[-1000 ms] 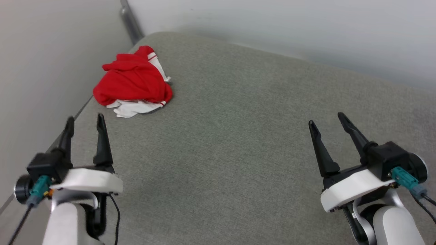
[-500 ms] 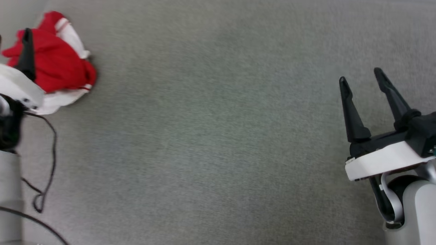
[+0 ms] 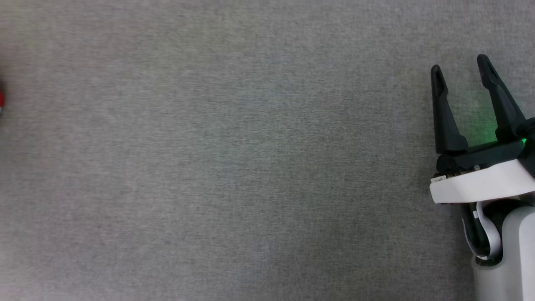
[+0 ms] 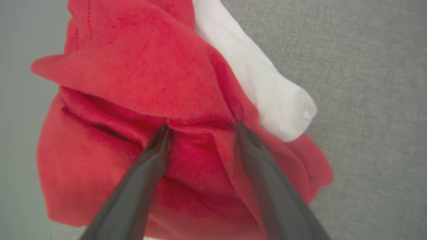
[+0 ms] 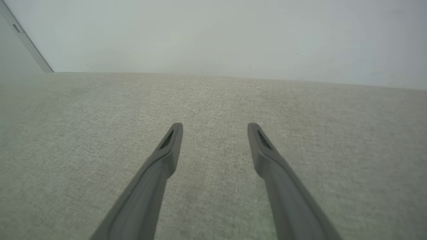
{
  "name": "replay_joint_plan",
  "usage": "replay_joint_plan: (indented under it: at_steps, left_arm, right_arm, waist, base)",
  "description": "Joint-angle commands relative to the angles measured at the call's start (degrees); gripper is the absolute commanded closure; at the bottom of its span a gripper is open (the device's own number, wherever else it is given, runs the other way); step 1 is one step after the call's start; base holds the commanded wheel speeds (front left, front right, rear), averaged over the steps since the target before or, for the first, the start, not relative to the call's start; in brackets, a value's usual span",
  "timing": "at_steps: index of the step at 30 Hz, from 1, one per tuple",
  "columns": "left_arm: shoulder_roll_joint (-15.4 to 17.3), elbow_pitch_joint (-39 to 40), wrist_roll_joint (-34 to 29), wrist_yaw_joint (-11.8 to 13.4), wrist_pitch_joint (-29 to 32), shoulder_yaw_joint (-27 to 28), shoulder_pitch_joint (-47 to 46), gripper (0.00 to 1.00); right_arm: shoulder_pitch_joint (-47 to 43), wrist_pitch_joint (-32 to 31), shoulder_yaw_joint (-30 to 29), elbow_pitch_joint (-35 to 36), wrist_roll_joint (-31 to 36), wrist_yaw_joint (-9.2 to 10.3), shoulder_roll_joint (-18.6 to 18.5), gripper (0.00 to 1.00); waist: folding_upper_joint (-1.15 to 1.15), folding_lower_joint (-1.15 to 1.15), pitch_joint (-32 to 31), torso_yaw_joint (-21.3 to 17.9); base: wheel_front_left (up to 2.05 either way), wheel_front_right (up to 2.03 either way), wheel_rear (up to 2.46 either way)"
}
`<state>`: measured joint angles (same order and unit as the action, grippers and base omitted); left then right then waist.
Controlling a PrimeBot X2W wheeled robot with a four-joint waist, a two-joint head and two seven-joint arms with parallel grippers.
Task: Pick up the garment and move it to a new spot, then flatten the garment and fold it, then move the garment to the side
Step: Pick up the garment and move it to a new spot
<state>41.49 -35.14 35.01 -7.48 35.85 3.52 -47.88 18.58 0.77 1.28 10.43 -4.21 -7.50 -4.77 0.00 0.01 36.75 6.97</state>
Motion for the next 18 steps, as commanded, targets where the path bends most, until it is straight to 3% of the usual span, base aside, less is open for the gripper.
replay_joint_plan:
  at_steps: [1, 9, 10, 11, 12, 18]
  left_arm:
    - [0.64, -1.26, 0.75, 0.04, 1.55, 0.18, 0.40, 0.00]
    - [-1.48, -6.83, 2.16, 1.57, 2.71, 0.48, 4.09, 0.00]
    - [-1.54, -7.24, 1.76, 1.84, 2.16, 0.37, 4.19, 0.14]
    - [-1.68, -7.71, 1.67, 1.94, 1.85, 0.18, 4.21, 0.67]
    - [-1.77, -7.91, 1.46, 1.89, 0.82, 0.21, 3.94, 1.00]
    - [0.37, -7.50, -1.53, 1.60, -7.20, -0.80, 0.98, 1.00]
  right_arm:
    - [1.04, 0.48, 0.16, -0.02, -0.24, 0.02, 0.31, 0.00]
    - [1.77, 1.83, -0.07, -0.38, -0.24, 0.02, 0.77, 0.00]
    - [1.71, 1.82, -0.08, -0.40, -0.41, 0.02, 0.82, 0.00]
    - [1.68, 1.90, -0.23, -0.36, -0.29, 0.02, 0.80, 0.00]
    - [1.57, 2.05, -0.40, -0.32, -0.02, 0.02, 0.77, 0.00]
    - [-0.42, 2.27, -0.25, -1.25, -0.05, 0.02, 0.98, 0.00]
  waist:
    - [0.00, -0.01, 2.20, -1.87]
    - [0.00, -0.01, 2.43, -2.79]
    - [0.00, -0.01, 2.01, -2.75]
    - [0.00, -0.01, 1.54, -2.68]
    - [0.00, -0.01, 0.92, -2.54]
    - [0.00, -0.01, -5.28, -1.69]
  base:
    - [0.00, 0.00, 0.00]
    - [0.00, 0.00, 0.00]
    - [0.00, 0.00, 0.00]
    - [0.00, 0.00, 0.00]
    - [0.00, 0.00, 0.00]
    - [0.00, 0.00, 0.00]
